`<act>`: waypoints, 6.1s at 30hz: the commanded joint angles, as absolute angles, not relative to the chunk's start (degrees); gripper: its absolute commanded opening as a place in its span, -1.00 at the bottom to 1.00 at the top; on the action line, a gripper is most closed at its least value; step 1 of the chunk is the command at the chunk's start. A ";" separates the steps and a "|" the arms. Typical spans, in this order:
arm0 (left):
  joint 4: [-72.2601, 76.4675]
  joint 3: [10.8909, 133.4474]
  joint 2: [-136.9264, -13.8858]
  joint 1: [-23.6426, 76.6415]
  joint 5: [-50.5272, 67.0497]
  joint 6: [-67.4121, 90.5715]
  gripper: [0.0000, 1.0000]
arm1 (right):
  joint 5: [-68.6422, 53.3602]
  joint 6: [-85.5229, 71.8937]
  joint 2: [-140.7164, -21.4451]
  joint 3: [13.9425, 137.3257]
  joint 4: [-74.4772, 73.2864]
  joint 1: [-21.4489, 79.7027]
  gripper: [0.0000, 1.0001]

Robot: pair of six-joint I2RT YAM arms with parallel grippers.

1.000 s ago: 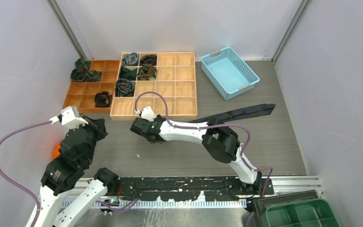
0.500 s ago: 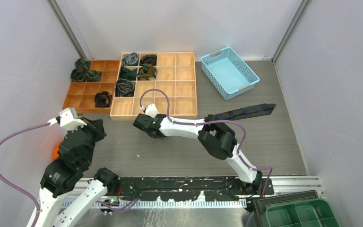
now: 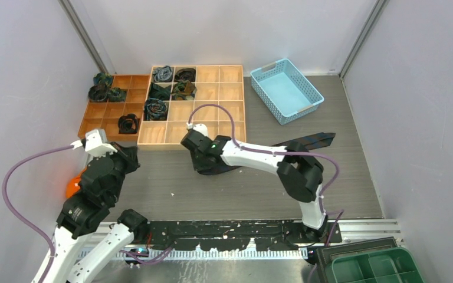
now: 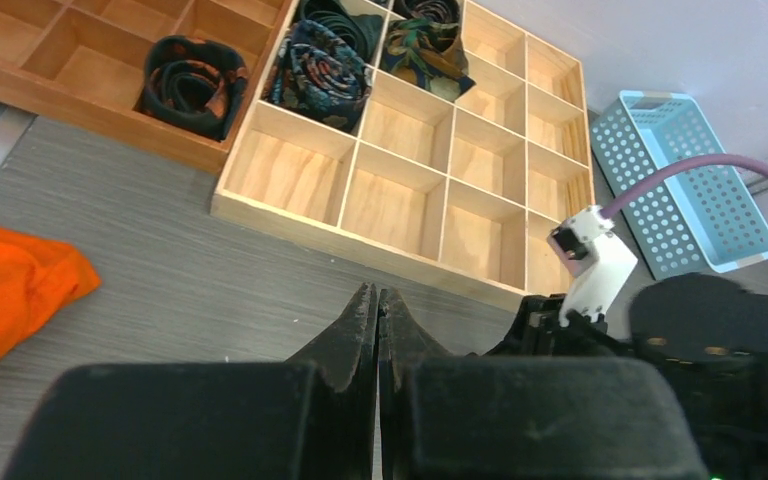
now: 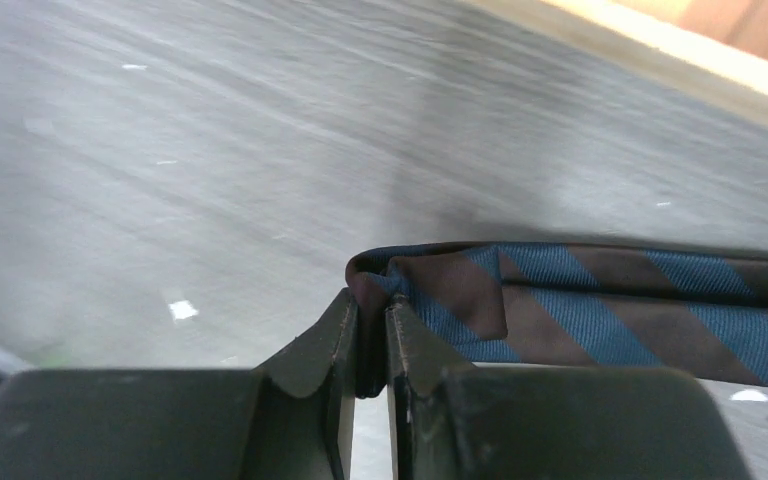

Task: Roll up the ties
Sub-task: Roll the tie at the center of the board.

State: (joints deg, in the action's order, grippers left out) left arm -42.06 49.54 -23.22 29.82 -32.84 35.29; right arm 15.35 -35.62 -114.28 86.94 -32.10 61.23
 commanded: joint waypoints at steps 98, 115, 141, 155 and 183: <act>19.94 32.62 -87.55 35.68 5.21 37.09 -1.00 | 14.59 -53.55 -84.78 43.27 -11.79 67.25 -0.98; 20.40 25.77 -82.98 37.65 5.05 38.74 -1.00 | 19.28 -49.00 -99.06 51.33 -10.65 66.22 -0.98; -6.05 39.43 -69.57 34.50 -26.59 39.20 -1.00 | 22.69 -46.63 -91.14 53.55 -19.32 68.83 -0.91; -39.39 42.89 -20.60 34.34 -42.26 43.53 -1.00 | 37.91 -37.20 -104.06 80.52 -40.77 75.36 0.00; -45.56 46.15 -16.21 34.37 -44.51 41.20 -1.00 | 31.34 -35.42 -120.14 84.65 -38.69 69.35 0.22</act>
State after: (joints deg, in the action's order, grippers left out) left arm -46.61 45.10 -16.08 34.37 -43.29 41.76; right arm 35.55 -33.15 -120.46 87.72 -39.70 70.67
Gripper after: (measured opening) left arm 0.007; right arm 0.653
